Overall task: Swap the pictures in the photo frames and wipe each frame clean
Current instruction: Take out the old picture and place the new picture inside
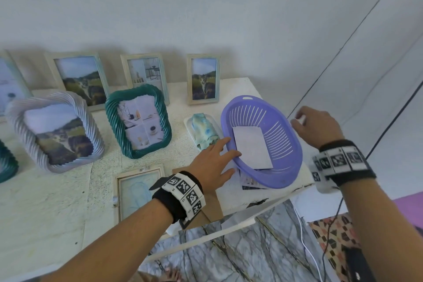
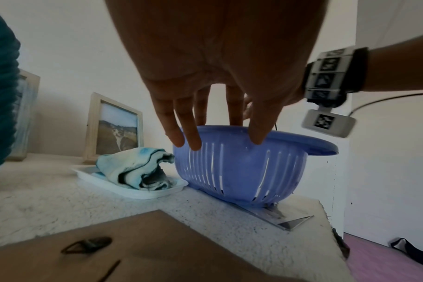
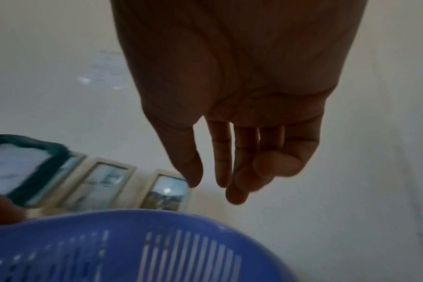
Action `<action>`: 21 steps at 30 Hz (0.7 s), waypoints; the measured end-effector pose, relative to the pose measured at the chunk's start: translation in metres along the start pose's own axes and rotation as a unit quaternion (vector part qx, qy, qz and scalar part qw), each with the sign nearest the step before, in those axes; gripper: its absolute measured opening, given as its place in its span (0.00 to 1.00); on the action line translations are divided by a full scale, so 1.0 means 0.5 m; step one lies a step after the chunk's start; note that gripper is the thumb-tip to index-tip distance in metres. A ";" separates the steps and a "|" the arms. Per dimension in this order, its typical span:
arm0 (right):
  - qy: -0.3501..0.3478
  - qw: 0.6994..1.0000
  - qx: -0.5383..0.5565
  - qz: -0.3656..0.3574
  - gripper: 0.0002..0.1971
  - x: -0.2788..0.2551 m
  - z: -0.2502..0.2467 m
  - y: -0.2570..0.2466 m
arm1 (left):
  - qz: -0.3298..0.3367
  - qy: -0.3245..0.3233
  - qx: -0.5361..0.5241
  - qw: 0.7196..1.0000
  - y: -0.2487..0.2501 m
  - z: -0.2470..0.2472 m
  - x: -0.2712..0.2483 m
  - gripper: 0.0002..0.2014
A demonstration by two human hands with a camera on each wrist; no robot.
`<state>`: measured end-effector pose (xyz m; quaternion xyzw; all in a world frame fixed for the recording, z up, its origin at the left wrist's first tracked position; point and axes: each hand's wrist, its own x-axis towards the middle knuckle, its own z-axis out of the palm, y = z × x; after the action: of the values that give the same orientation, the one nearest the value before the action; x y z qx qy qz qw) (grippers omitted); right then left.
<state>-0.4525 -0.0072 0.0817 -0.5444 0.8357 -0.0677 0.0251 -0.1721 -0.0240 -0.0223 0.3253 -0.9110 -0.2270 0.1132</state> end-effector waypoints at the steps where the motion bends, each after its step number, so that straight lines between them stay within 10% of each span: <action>1: -0.033 0.998 -0.029 -0.040 0.12 0.024 0.000 -0.033 | -0.002 -0.006 -0.003 1.000 0.000 -0.001 -0.001 0.24; 8: -0.268 0.924 -0.217 -0.167 0.35 0.130 0.144 -0.190 | -0.003 -0.016 0.006 1.000 -0.001 -0.005 -0.002 0.23; 18: -0.238 0.930 -0.236 -0.148 0.55 0.149 0.218 -0.167 | -0.007 -0.003 -0.001 1.000 -0.001 0.005 0.000 0.23; 21: -0.221 0.942 -0.226 -0.111 0.45 0.153 0.200 -0.173 | -0.007 -0.009 -0.007 1.000 -0.001 -0.001 -0.001 0.23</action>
<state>-0.3934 -0.1202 -0.0026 -0.6260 0.7368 0.2433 0.0780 -0.1713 -0.0240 -0.0223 0.3287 -0.9081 -0.2367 0.1060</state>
